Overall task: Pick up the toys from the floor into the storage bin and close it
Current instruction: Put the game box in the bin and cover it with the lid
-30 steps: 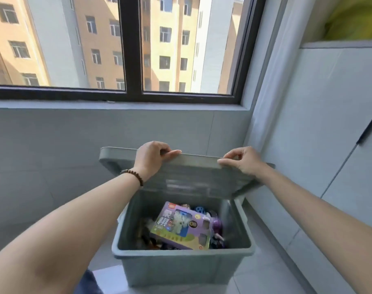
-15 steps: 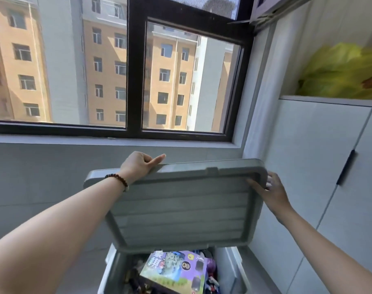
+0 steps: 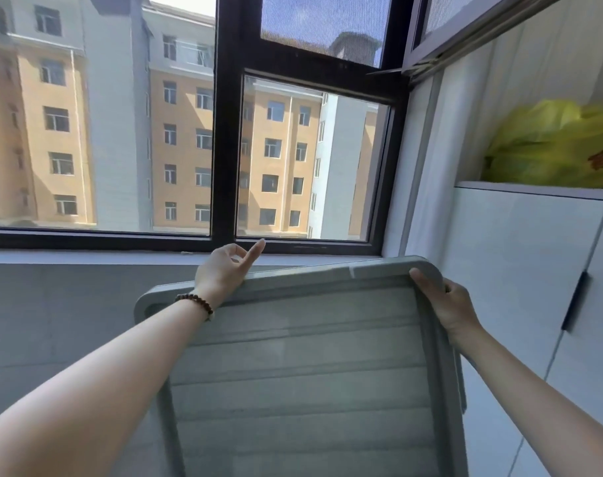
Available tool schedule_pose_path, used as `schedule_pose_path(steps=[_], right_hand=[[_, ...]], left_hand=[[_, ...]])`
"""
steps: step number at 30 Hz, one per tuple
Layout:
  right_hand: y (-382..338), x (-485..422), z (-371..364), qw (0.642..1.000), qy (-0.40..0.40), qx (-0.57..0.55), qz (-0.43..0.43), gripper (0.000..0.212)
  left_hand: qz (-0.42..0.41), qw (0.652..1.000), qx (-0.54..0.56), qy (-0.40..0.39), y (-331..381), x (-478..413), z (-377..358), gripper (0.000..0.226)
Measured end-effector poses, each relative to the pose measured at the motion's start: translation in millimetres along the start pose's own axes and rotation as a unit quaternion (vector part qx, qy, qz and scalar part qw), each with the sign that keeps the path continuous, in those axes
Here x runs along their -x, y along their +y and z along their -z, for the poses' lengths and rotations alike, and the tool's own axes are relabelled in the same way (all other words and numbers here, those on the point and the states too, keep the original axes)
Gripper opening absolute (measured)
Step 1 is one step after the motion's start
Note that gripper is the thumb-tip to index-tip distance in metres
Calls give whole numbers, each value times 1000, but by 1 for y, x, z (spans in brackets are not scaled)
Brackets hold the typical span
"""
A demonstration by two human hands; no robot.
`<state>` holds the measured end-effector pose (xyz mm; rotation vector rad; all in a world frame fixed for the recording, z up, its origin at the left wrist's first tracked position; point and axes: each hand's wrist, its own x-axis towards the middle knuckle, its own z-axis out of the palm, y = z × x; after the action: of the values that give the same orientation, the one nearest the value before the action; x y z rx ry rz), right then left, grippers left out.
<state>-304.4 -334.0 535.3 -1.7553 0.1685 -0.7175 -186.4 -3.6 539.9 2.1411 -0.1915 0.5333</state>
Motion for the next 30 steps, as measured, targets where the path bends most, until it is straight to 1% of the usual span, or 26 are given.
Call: schedule_pose_path(steps=[2, 4, 6, 7, 8, 9, 10, 11, 12, 13, 14, 16, 17, 20, 22, 23, 24, 25, 27, 28, 29, 30], right_hand=[[-1, 0, -3, 1000, 19, -12, -17, 71], [0, -1, -5, 999, 34, -13, -23, 67], [3, -2, -3, 998, 51, -5, -41, 65], [6, -3, 1, 997, 60, -3, -52, 66], [7, -4, 5, 996, 66, -5, -66, 68], [10, -6, 10, 994, 70, -12, -82, 70], [13, -8, 15, 993, 74, -15, -93, 71], [19, -14, 19, 991, 88, -19, -100, 78], [23, -17, 22, 987, 108, -22, -115, 90], [28, -22, 26, 984, 119, -25, -132, 95], [30, -25, 28, 981, 126, -21, -143, 95], [35, -29, 31, 981, 109, -9, -161, 94], [39, -32, 32, 981, 103, -3, -167, 95], [48, -32, 31, 983, 77, 15, -165, 96], [58, -29, 31, 985, 41, 37, -163, 108], [66, -25, 34, 982, 27, 58, -176, 117], [77, -21, 37, 978, 6, 73, -197, 121], [93, -17, 41, 972, -33, 70, -223, 119], [122, -6, 40, 954, -103, 48, -277, 108], [139, -1, 38, 948, -115, 39, -295, 102], [155, 2, 34, 948, -108, 24, -299, 96], [171, 4, 29, 952, -85, 27, -291, 95]], left_hand=[[-13, 1000, -3, 1, -5, 2, 1, 72], [-42, 999, 5, -22, -15, 6, 4, 90], [-76, 996, -46, -17, -35, 10, 7, 106], [-71, 993, -89, 5, -50, 13, 9, 112], [-46, 991, -124, 23, -66, 17, 11, 117], [1, 989, -142, 33, -81, 23, 15, 122], [60, 988, -136, 34, -100, 30, 14, 126], [124, 986, -106, 28, -116, 37, 12, 127], [178, 983, -42, 10, -129, 44, 8, 128], [214, 976, 25, -19, -139, 48, 4, 124], [228, 970, 72, -47, -145, 53, 1, 113], [241, 960, 121, -77, -150, 61, -3, 78], [246, 956, 139, -75, -154, 62, -6, 72], [270, 939, 208, -44, -161, 60, -16, 71], [263, 932, 246, -30, -158, 52, -21, 77], [260, 931, 254, -28, -155, 47, -23, 82], [257, 931, 256, -29, -153, 42, -24, 86], [258, 931, 255, -31, -154, 36, -26, 87], [271, 932, 240, -25, -157, 27, -30, 78], [280, 933, 225, -19, -161, 24, -34, 74], [290, 934, 210, -16, -166, 22, -39, 72], [301, 933, 198, -12, -172, 20, -44, 70]])
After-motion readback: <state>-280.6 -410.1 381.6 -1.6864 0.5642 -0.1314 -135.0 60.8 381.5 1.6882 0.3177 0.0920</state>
